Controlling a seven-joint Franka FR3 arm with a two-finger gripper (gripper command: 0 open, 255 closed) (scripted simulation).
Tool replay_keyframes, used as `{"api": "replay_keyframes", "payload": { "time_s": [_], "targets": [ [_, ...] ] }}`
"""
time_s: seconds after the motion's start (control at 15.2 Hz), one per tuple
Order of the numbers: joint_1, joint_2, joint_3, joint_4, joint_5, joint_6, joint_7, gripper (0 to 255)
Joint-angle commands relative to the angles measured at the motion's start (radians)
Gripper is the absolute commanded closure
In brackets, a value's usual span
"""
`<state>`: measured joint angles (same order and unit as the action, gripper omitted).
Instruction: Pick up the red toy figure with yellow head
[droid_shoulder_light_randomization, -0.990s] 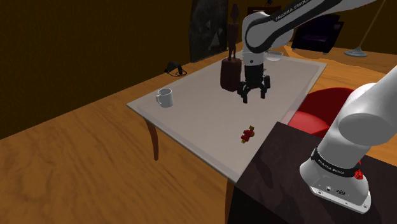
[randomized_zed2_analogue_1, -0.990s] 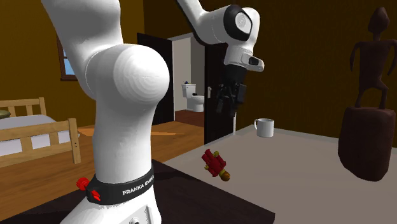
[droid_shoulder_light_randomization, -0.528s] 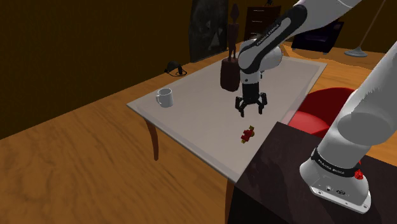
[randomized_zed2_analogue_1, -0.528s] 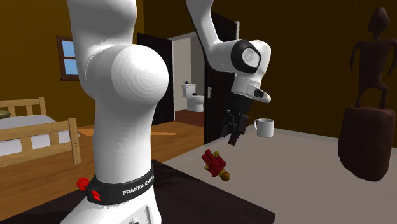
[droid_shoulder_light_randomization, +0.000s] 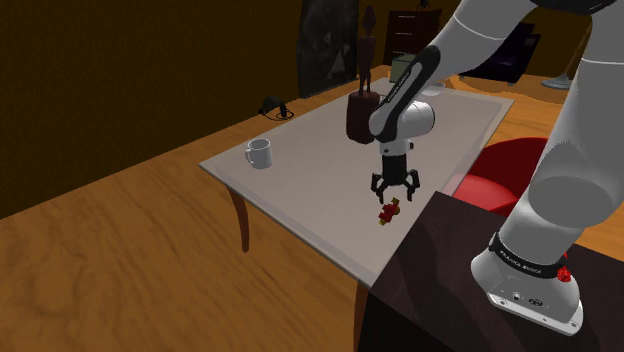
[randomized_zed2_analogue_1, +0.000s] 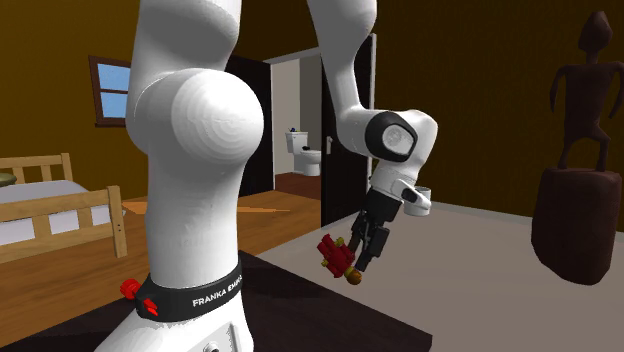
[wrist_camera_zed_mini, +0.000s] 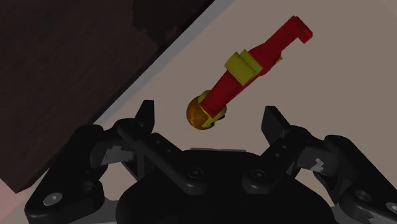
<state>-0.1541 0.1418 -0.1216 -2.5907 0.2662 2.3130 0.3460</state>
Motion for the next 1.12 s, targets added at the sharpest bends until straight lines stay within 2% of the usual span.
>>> {"api": "replay_keyframes", "payload": {
  "time_s": [0.0,0.26,0.4,0.46,1.06],
  "targets": [
    [-0.002,0.033,0.003,0.0,0.016,0.029,-0.013,0],
    [-0.005,0.107,0.014,0.012,0.048,0.089,-0.043,0],
    [-0.005,0.107,0.014,0.012,0.048,0.089,-0.043,0],
    [-0.006,0.106,0.014,0.011,0.047,0.088,-0.043,255],
    [-0.005,0.107,0.014,0.012,0.048,0.089,-0.043,255]
  ]
}}
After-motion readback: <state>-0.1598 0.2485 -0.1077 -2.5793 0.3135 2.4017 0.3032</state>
